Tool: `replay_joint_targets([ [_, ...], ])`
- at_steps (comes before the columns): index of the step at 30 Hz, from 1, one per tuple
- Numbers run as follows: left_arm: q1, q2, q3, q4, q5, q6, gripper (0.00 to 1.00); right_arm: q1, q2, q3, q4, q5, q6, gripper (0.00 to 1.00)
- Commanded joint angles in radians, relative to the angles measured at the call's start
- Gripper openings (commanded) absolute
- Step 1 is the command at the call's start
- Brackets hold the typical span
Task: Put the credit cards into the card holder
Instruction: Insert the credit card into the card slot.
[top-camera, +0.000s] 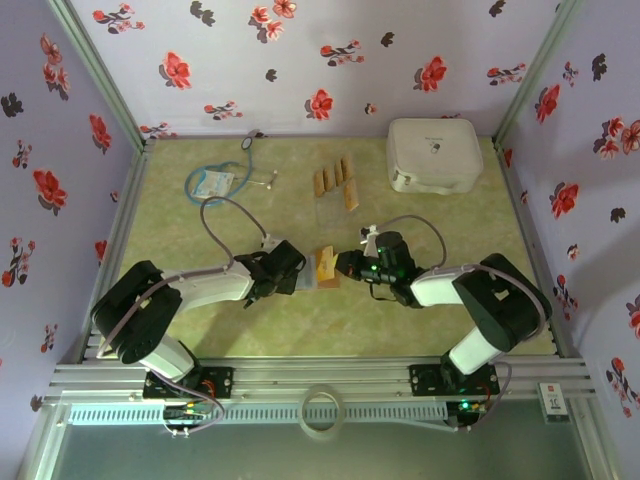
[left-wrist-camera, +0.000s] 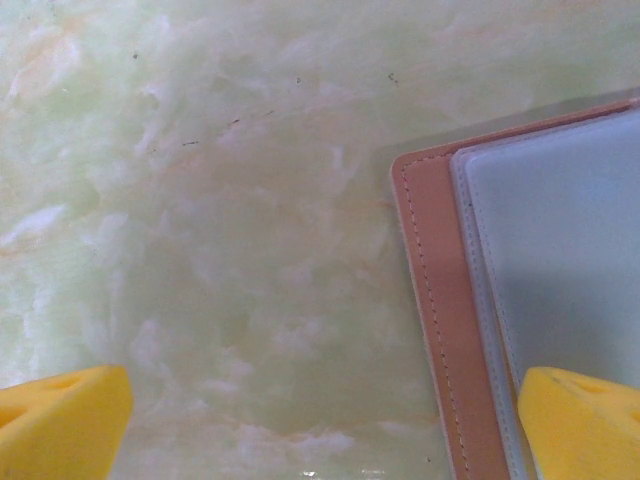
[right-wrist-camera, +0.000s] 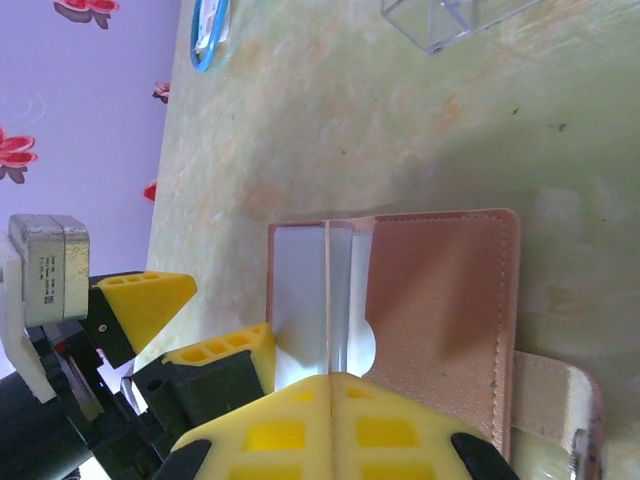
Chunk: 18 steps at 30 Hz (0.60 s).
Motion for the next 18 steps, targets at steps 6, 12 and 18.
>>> replay_joint_targets([
  [6,-0.015,0.027,0.010,-0.058,-0.036,-0.032,1.00,0.020,0.075,-0.004,0.159,-0.047,0.031,0.00],
  [12,-0.016,0.026,0.003,-0.055,-0.037,-0.036,1.00,0.021,0.111,-0.004,0.199,-0.041,0.036,0.00],
  [18,-0.016,0.031,-0.001,-0.051,-0.038,-0.037,1.00,0.021,0.149,0.000,0.240,-0.042,0.050,0.00],
])
